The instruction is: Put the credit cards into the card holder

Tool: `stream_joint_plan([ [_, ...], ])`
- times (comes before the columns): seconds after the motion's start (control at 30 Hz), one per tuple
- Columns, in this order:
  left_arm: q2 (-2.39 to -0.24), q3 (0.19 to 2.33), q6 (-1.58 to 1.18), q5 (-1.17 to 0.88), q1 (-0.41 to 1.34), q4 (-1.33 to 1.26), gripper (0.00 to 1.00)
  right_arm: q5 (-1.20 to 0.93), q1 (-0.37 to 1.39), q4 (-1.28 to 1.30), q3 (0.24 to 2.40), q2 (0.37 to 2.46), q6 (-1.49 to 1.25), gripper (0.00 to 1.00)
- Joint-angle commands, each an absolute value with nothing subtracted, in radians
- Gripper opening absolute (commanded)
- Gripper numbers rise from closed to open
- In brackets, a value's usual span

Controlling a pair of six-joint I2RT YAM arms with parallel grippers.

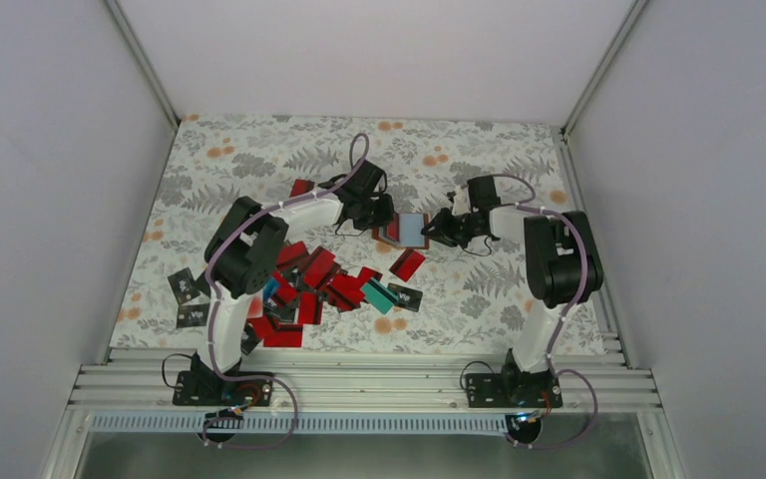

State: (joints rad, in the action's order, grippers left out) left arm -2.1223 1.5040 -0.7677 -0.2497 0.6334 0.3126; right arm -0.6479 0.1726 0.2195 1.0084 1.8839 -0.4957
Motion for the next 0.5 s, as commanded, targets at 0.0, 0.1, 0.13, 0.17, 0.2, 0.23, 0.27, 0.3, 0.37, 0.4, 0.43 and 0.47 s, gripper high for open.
stream_joint_plan([
  [0.0,-2.106,1.474,-0.781,-0.290,0.619,0.277,0.02,-0.661,0.182,0.198,1.031,1.899,-0.487,0.23],
  [0.1,-2.110,1.458,-0.794,-0.317,0.610,0.255,0.02,-0.660,0.185,0.197,1.031,1.904,-0.485,0.23],
  [0.13,-2.110,1.454,-0.796,-0.325,0.608,0.248,0.02,-0.662,0.186,0.196,1.031,1.908,-0.485,0.23],
  [0.17,-2.113,1.449,-0.799,-0.331,0.605,0.243,0.02,-0.664,0.187,0.196,1.032,1.911,-0.485,0.23],
  [0.2,-2.112,1.446,-0.801,-0.336,0.604,0.239,0.02,-0.665,0.187,0.197,1.032,1.913,-0.485,0.23],
  [0.23,-2.111,1.442,-0.803,-0.341,0.602,0.234,0.02,-0.665,0.188,0.195,1.032,1.916,-0.485,0.23],
  [0.27,-2.111,1.439,-0.805,-0.346,0.599,0.231,0.02,-0.666,0.189,0.196,1.034,1.919,-0.483,0.23],
  [0.3,-2.109,1.435,-0.805,-0.350,0.596,0.227,0.02,-0.666,0.190,0.197,1.034,1.921,-0.483,0.23],
  [0.37,-2.108,1.432,-0.805,-0.358,0.593,0.223,0.02,-0.666,0.191,0.197,1.035,1.924,-0.484,0.23],
  [0.4,-2.108,1.431,-0.805,-0.361,0.591,0.222,0.02,-0.666,0.192,0.196,1.035,1.926,-0.483,0.23],
  [0.43,-2.107,1.425,-0.804,-0.367,0.590,0.215,0.03,-0.664,0.192,0.196,1.035,1.927,-0.483,0.22],
  [0.47,-2.104,1.421,-0.804,-0.373,0.589,0.209,0.02,-0.664,0.193,0.197,1.037,1.929,-0.483,0.22],
])
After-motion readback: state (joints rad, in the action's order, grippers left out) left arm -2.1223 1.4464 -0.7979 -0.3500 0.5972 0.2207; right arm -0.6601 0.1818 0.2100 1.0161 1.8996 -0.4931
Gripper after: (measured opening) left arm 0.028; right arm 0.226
